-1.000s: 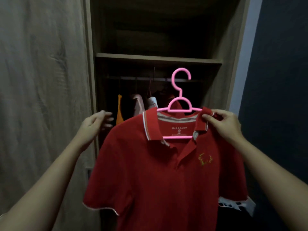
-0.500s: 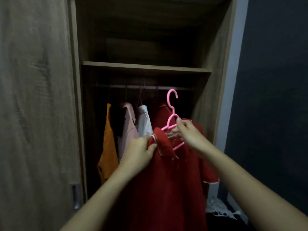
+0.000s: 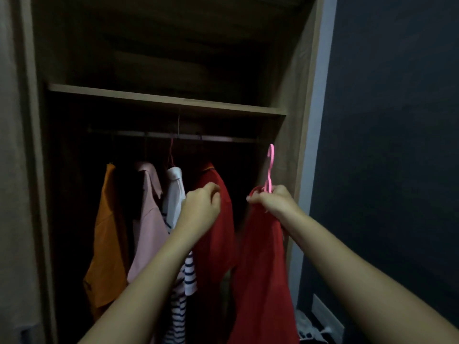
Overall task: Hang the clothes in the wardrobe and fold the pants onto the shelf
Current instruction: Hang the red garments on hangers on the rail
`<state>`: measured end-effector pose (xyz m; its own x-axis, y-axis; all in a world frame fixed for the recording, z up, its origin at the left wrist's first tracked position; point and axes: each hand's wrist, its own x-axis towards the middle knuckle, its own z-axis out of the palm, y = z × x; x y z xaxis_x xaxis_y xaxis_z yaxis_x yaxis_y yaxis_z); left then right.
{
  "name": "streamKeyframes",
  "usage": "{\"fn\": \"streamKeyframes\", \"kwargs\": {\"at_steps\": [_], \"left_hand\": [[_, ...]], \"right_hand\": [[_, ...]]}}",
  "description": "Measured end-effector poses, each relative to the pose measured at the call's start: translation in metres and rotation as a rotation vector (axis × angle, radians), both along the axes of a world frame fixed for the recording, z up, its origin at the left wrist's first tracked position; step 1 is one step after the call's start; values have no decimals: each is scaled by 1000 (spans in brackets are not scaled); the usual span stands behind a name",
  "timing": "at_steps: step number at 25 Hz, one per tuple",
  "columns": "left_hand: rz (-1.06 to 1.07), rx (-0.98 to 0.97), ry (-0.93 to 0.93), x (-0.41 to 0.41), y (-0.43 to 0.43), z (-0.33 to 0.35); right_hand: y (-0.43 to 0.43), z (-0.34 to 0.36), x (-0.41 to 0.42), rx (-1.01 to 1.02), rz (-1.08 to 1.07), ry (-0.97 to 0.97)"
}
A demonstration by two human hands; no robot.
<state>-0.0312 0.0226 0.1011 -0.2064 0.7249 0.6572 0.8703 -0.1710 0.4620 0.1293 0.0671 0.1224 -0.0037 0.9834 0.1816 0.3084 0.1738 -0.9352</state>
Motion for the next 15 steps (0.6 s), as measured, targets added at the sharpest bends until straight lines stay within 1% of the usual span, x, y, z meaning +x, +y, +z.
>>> {"fn": "streamKeyframes", "kwargs": {"at_steps": [3, 6, 9, 12, 13, 15], "left_hand": [[38, -126, 165, -1, 70, -3], [62, -187, 213, 7, 124, -8], [122, -239, 167, -1, 158, -19], [285, -75, 88, -29, 167, -22], [294, -31, 27, -36, 169, -21], [215, -21, -67, -38, 169, -15]], "right_hand": [[18, 4, 9, 116, -61, -223], [30, 12, 13, 260, -62, -431], [51, 21, 10, 365, -48, -507], [80, 25, -1, 383, -50, -576], [92, 26, -7, 387, -63, -615], [115, 29, -23, 401, -84, -703]]}}
